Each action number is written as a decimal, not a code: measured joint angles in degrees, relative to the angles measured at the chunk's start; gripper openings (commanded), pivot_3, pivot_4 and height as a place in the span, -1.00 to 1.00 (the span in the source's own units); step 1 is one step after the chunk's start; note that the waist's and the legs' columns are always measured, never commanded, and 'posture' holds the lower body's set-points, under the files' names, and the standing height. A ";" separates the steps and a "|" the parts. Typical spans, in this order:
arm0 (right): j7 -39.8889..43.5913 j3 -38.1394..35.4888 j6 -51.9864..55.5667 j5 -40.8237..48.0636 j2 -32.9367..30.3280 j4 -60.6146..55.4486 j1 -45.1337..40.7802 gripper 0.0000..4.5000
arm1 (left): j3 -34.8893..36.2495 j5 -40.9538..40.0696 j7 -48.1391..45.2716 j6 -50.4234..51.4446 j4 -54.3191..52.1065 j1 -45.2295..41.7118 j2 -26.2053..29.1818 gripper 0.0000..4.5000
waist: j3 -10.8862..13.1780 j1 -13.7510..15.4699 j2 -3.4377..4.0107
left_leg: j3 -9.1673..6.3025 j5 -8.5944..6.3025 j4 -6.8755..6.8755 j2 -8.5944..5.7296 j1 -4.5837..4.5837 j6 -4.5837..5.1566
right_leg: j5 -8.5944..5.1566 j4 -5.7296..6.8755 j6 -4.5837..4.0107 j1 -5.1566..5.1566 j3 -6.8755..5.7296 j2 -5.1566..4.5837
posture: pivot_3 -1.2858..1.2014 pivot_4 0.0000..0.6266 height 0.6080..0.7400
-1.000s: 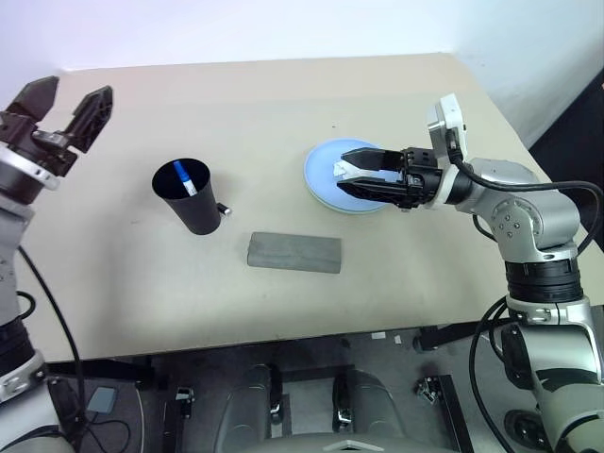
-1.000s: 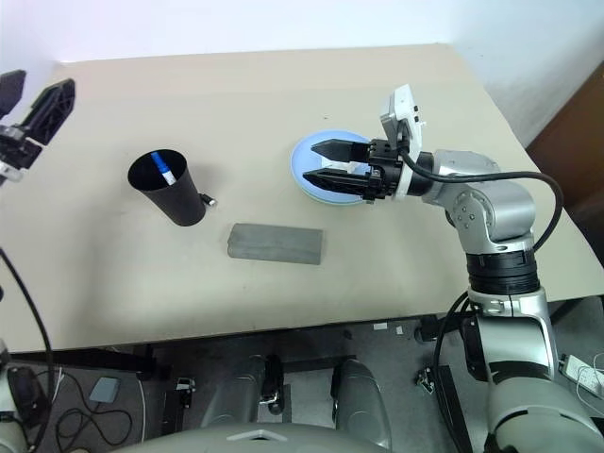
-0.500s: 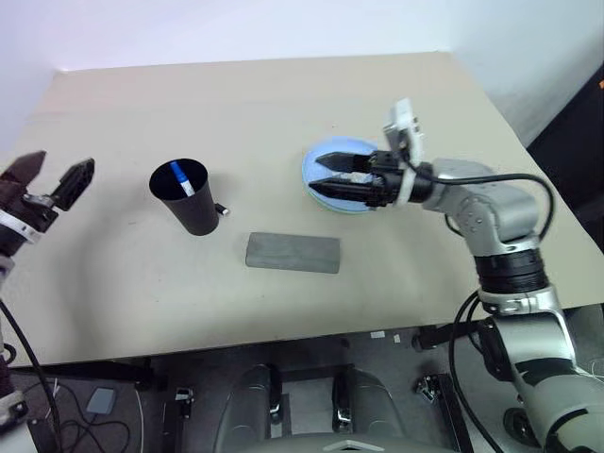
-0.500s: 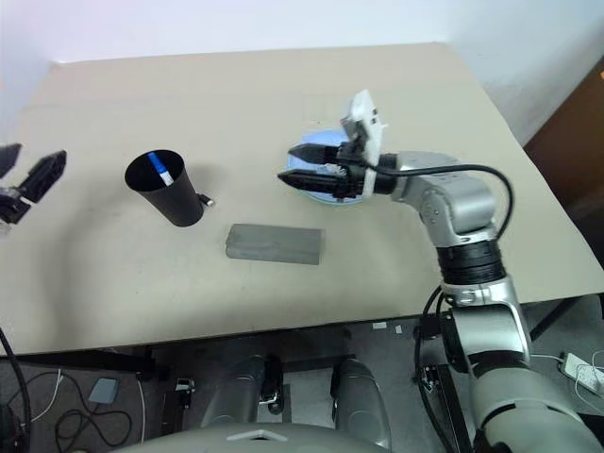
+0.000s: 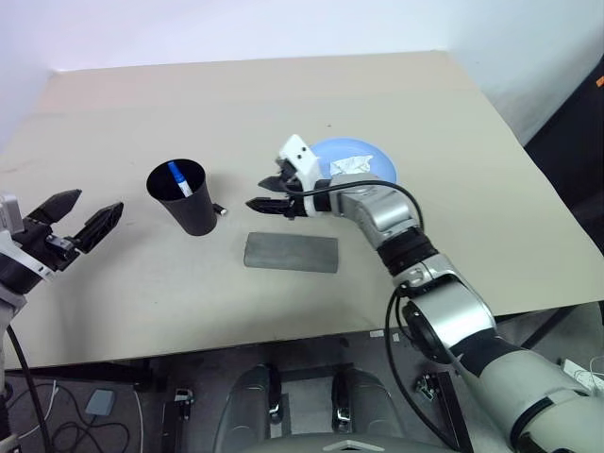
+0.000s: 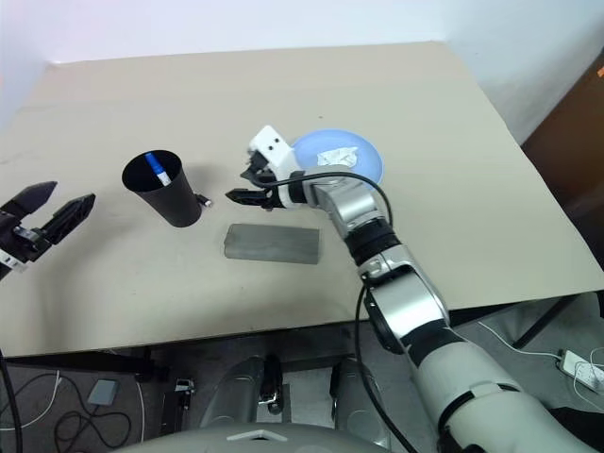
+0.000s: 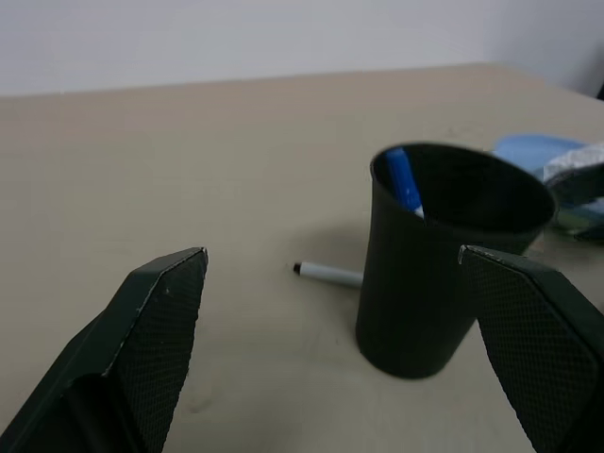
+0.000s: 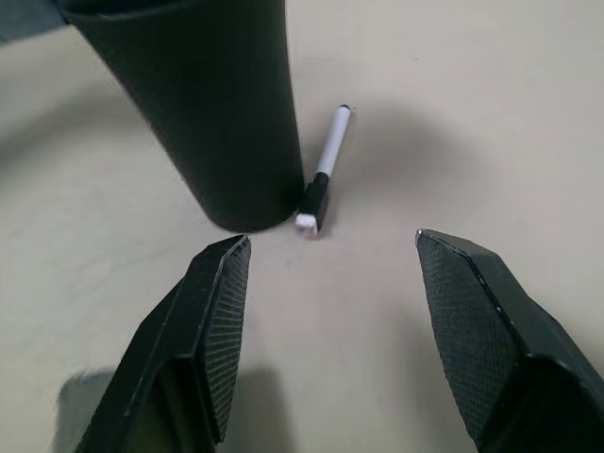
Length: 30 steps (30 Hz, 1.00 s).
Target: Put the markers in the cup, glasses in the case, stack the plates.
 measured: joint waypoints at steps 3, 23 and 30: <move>-2.03 -0.02 -4.28 -2.54 3.55 6.99 -3.10 0.31 | -0.09 -0.04 0.89 0.01 -1.69 0.01 -0.54 0.99 | 0.00 -0.38 -0.01 | 0.00 0.00 -0.01 0.00 0.00 -0.01 | 0.00 0.00 0.00 -0.01 0.01 0.00 | 0.03 -0.52 0.68; -13.93 -1.38 -15.92 -13.33 10.93 28.02 -8.90 0.31 | -0.49 0.26 3.64 0.09 -7.25 3.13 -1.79 0.99 | 0.00 -0.77 0.00 | 0.01 0.04 -0.13 0.02 -0.02 -0.12 | 0.01 0.00 -0.04 -0.22 0.10 0.00 | 0.03 -0.52 0.68; -9.97 -4.73 -16.14 -11.86 10.98 28.34 -9.42 0.31 | -1.26 0.87 3.72 0.45 -7.53 3.92 -1.89 0.99 | 0.00 -1.33 0.00 | 0.01 0.04 -0.12 0.02 -0.04 -0.12 | 0.01 0.01 -0.04 -0.16 0.10 0.01 | 0.03 -0.52 0.68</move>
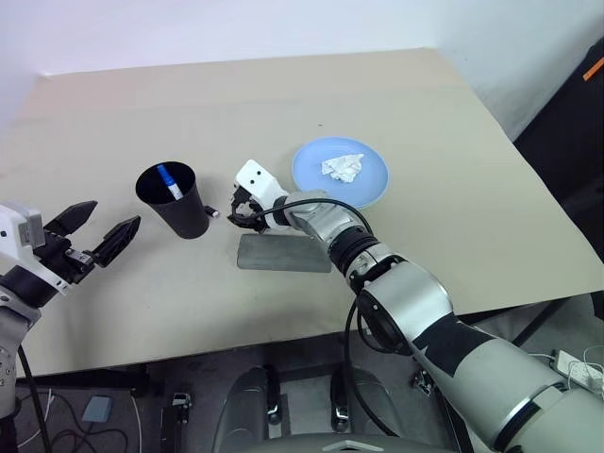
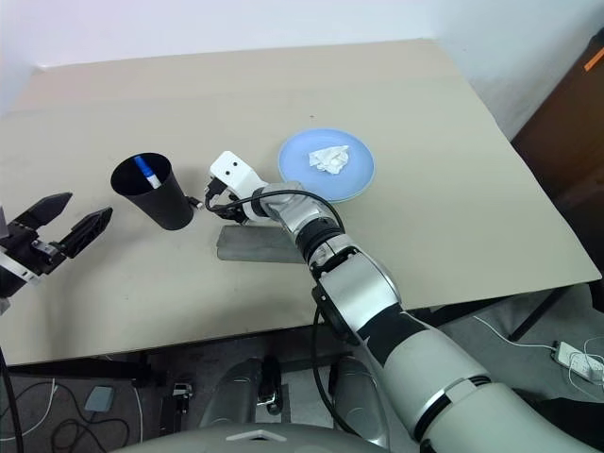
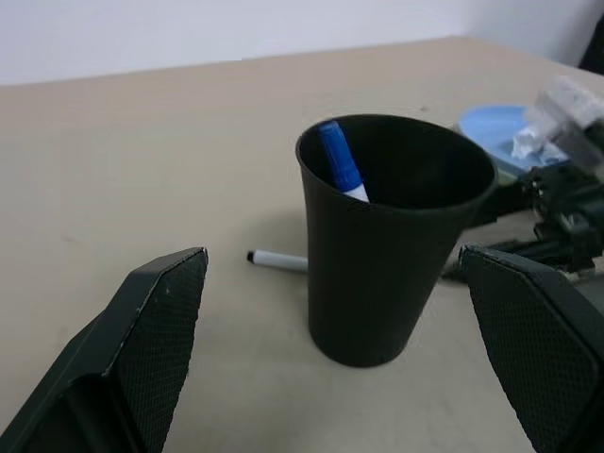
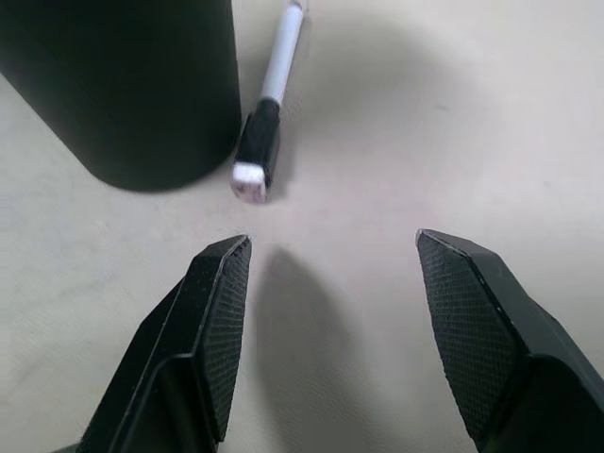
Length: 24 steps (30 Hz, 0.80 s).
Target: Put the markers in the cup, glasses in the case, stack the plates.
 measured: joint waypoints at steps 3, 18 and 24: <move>3.60 -1.39 0.07 1.00 -0.03 -1.03 -0.30 0.31 | -1.50 1.12 -0.10 -0.43 0.69 -0.40 -0.56 0.99 | 0.00 -0.31 0.00 | 0.00 0.00 -0.01 0.00 0.00 0.01 | 0.00 0.00 0.00 0.02 0.00 0.00 | 0.03 -0.52 0.68; 14.10 -2.42 6.39 3.45 -1.23 -17.12 3.75 0.31 | -8.56 8.68 -4.67 -9.97 15.95 -7.48 -3.13 0.99 | -0.03 -0.32 -0.05 | 0.01 0.01 0.03 -0.01 -0.02 0.01 | 0.01 0.03 0.01 0.01 -0.01 -0.03 | 0.03 -0.52 0.68; 13.41 -1.50 7.95 2.99 -2.42 -19.39 5.10 0.31 | -11.02 9.80 -7.60 -12.25 17.51 -7.85 -3.42 0.99 | -0.03 -0.40 -0.05 | 0.01 0.01 0.01 0.00 -0.02 0.01 | 0.01 0.03 0.01 0.01 -0.01 -0.01 | 0.03 -0.52 0.68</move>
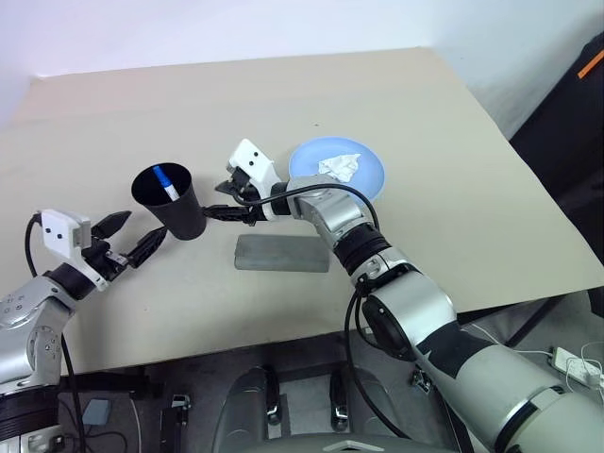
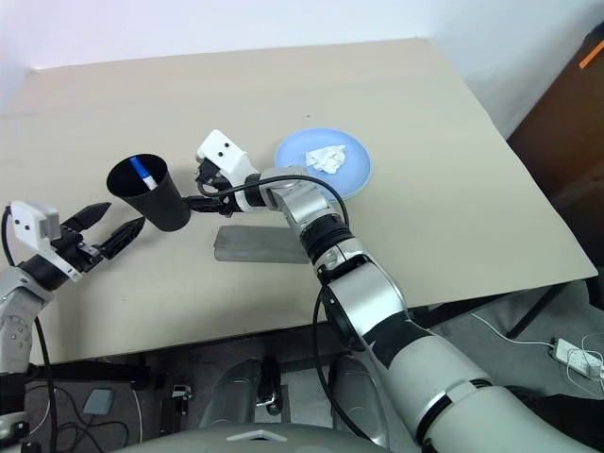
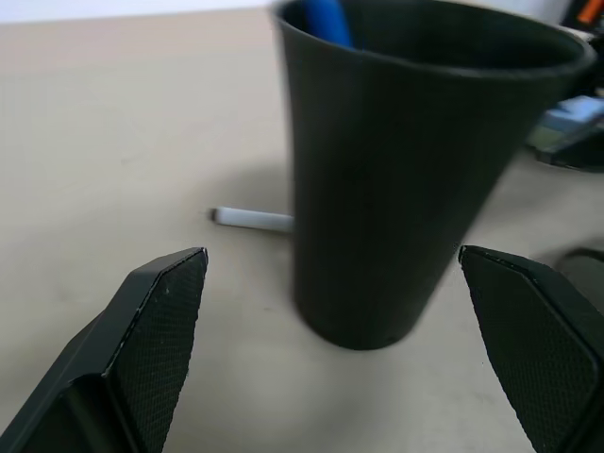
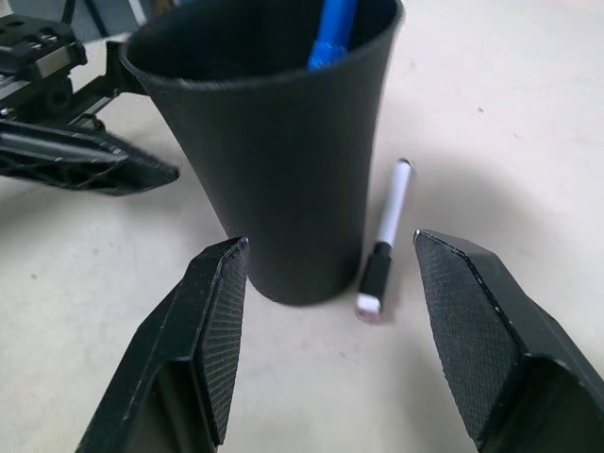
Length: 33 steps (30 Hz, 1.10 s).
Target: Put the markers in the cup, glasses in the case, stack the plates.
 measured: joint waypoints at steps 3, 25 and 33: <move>-0.60 0.01 0.56 -0.01 -0.56 -0.21 0.24 0.31 | -1.07 0.50 -0.36 -1.00 0.95 -0.34 -0.71 0.99 | 0.00 0.02 0.00 | 0.00 0.00 0.01 0.00 0.00 0.00 | 0.00 0.00 0.00 0.01 0.00 -0.01 | 0.03 -0.52 0.68; -2.48 1.48 3.61 -0.07 -3.92 -5.38 4.00 0.31 | -9.01 9.37 1.29 -10.04 11.04 -9.64 -4.87 0.99 | -0.01 0.15 -0.02 | 0.01 0.13 0.04 -0.02 0.01 0.23 | 0.01 0.07 0.01 0.04 -0.05 -0.01 | 0.03 -0.52 0.68; -3.34 1.47 4.15 -0.02 -5.38 -7.37 5.54 0.31 | -11.26 12.54 2.83 -12.11 15.74 -12.99 -6.08 0.99 | -0.02 0.17 -0.03 | 0.01 0.16 0.05 -0.03 0.01 0.26 | 0.01 0.08 0.01 0.05 -0.05 -0.01 | 0.03 -0.52 0.68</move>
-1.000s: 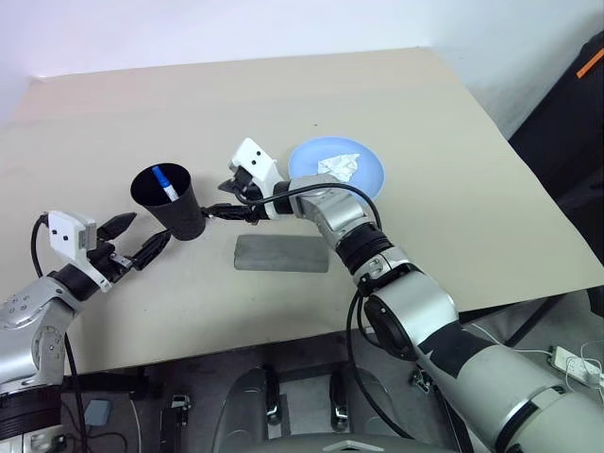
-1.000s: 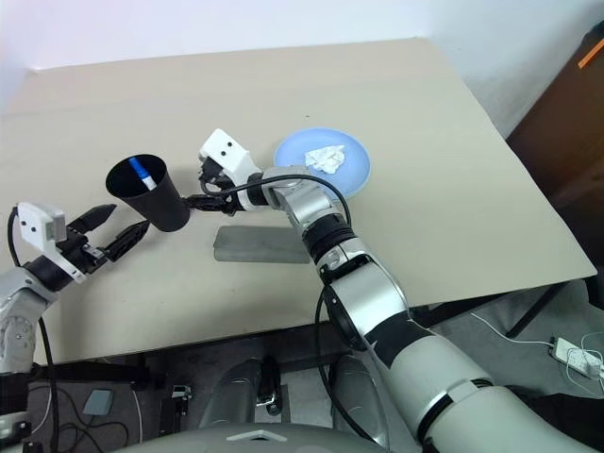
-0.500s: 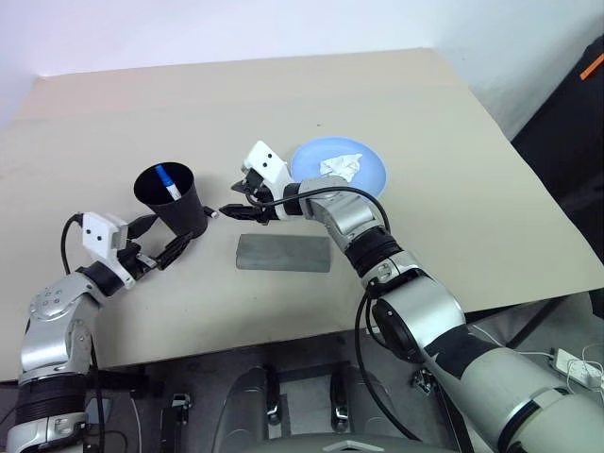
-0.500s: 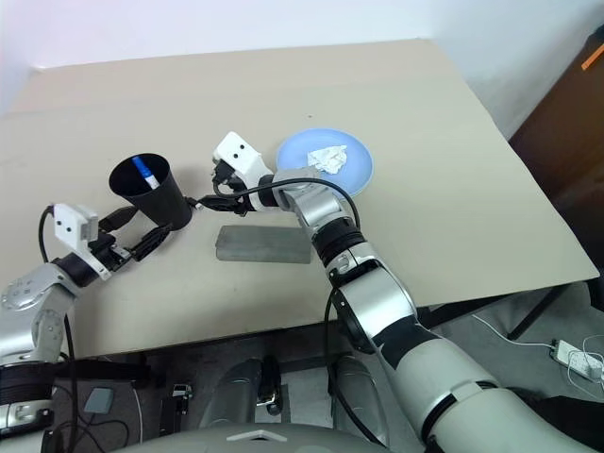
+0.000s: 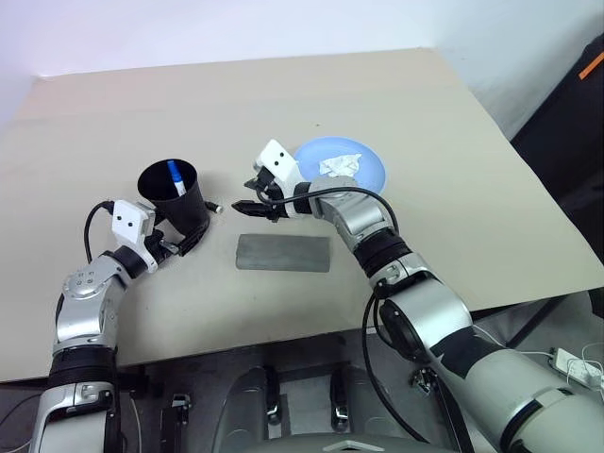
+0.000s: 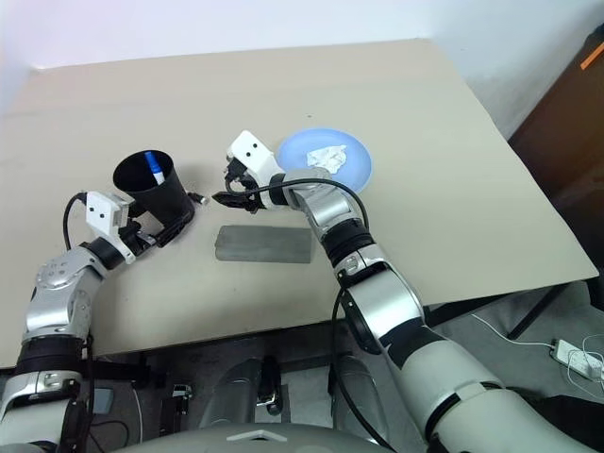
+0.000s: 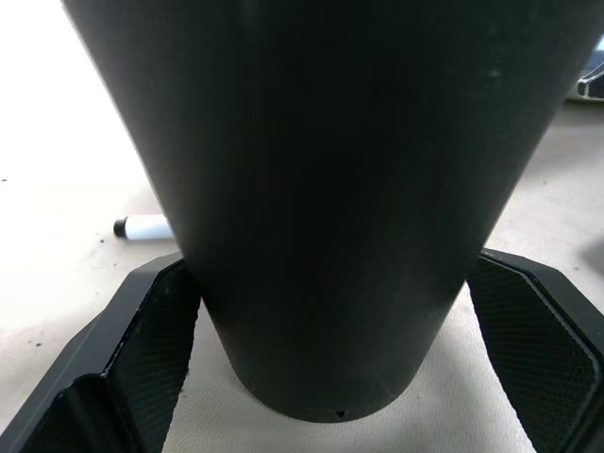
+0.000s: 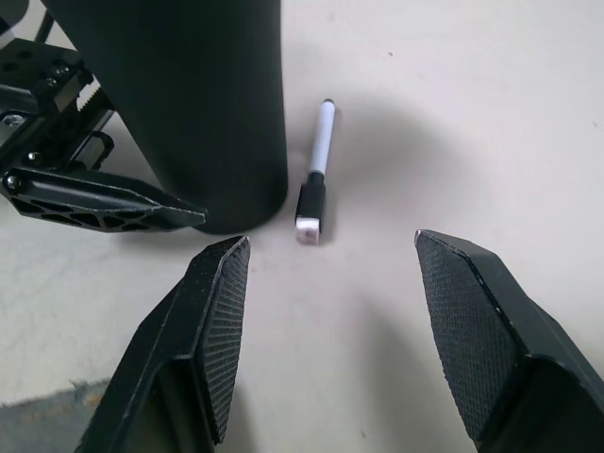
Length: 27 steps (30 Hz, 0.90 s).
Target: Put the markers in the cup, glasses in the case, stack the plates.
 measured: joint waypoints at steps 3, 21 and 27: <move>-0.03 0.00 0.64 0.03 -0.28 -0.89 0.83 0.31 | -0.09 0.45 0.20 -0.54 1.02 -0.16 -0.37 0.99 | 0.00 -0.01 0.00 | 0.00 0.00 0.01 0.00 0.00 0.01 | 0.00 0.02 0.00 0.00 0.00 0.00 | 0.03 -0.52 0.68; -1.11 -0.07 0.78 0.13 -1.15 -1.67 1.34 0.31 | -1.28 1.04 0.62 -5.55 3.82 -2.58 -1.99 0.36 | 0.00 0.19 -0.01 | 0.00 0.03 0.05 -0.01 0.01 0.06 | 0.00 0.06 0.01 0.02 -0.01 -0.02 | 0.03 -0.52 0.68; -1.12 -0.07 0.78 0.14 -1.46 -2.03 2.43 0.31 | -1.28 1.01 0.76 -5.56 3.96 -2.62 -2.02 0.36 | 0.00 0.21 0.00 | 0.00 0.04 0.05 -0.01 0.02 0.07 | 0.00 0.10 0.01 0.02 -0.01 -0.01 | 0.03 -0.52 0.68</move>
